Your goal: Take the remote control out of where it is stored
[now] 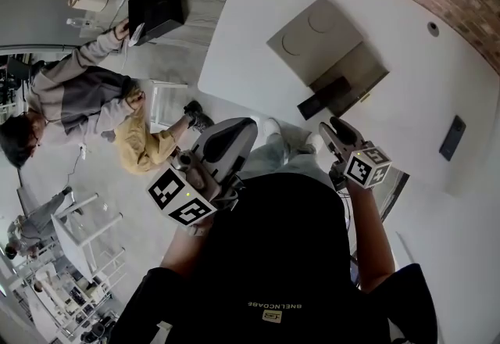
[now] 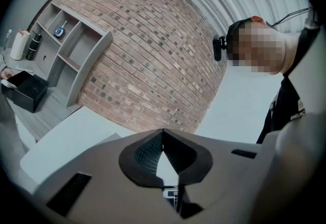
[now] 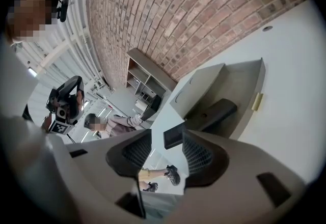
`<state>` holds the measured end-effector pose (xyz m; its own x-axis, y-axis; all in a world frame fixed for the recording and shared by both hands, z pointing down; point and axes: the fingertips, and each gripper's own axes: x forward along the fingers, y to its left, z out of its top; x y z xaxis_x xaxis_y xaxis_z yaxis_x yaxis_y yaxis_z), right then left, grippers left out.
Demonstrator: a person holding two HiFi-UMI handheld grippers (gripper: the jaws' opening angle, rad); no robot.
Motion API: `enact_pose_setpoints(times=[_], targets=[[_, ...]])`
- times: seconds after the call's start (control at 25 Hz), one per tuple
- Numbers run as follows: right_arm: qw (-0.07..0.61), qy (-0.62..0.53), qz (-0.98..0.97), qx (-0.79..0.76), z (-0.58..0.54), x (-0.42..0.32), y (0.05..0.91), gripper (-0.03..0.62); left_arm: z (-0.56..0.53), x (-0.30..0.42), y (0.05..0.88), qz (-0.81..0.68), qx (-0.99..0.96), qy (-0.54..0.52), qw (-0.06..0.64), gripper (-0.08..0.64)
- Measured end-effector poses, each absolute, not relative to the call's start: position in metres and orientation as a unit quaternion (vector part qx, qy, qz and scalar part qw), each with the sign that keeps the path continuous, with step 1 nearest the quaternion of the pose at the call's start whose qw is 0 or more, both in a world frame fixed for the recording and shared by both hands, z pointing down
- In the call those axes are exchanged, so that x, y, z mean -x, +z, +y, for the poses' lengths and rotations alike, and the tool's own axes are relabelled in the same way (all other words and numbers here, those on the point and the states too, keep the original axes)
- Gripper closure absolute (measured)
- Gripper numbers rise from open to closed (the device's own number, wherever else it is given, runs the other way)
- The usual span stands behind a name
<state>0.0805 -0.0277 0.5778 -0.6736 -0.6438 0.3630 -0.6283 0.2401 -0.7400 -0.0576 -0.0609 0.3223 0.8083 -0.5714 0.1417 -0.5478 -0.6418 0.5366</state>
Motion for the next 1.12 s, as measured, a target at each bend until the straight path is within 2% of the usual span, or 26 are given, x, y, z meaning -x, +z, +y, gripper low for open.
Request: enact_pose_setpoints(times=[0.2, 1.12], targets=[[0.016, -0.504, 0.775, 0.381, -0.024, -0.068, 0.591, 0.375, -0.059, 0.058, 0.325, -0.312, -0.903, -0.017, 0.295, 0.554], [0.171, -0.624, 0.678, 0.348, -0.059, -0.046, 0.621, 0.314, -0.04, 0.066, 0.338, -0.326, -0.891, -0.006, 0.317, 0.554]])
